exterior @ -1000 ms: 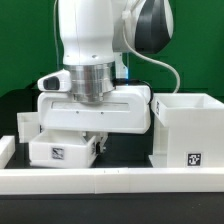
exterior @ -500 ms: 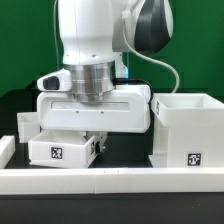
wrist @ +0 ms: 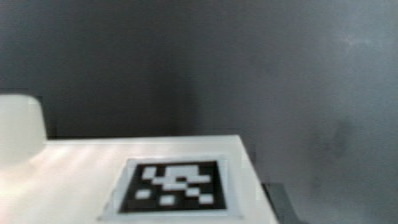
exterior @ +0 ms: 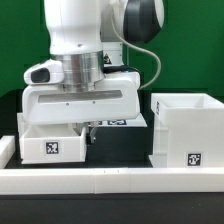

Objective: Assemble drawer

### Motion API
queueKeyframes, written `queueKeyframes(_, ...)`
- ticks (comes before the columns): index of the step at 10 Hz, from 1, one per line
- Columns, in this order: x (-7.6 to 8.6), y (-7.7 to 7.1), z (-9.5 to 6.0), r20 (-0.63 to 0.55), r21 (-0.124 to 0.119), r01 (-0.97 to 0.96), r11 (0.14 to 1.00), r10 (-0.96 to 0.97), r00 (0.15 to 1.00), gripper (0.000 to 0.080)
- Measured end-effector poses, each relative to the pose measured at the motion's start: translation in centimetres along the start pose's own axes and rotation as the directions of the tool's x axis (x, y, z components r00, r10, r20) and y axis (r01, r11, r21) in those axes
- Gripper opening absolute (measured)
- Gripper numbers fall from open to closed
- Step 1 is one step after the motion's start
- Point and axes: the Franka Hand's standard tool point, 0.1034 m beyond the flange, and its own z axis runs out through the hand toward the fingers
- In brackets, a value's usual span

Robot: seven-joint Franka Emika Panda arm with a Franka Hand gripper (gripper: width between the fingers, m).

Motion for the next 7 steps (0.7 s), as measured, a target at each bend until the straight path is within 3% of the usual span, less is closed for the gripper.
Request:
queueKeyframes(2,-0.1,0.04,0.18,0.003,0.0,0.008,1.0,-0.008,1.0,0.0041)
queueKeyframes(3,0.06,0.06,0.21,-0.001,-0.018,0.087,0.996,-0.087,0.996,0.0041)
queueKeyframes(4,0.38,-0.13,0.3,-0.004,-0.056,0.233,0.971,-0.233,0.972,0.0041)
queueKeyframes(5,0.44,-0.3,0.26,0.011,-0.07,0.377,0.924,-0.377,0.926,0.0041)
queueKeyframes(7,0.6,-0.58,-0.08,0.048,-0.054,0.52,0.852,-0.518,0.854,0.0041)
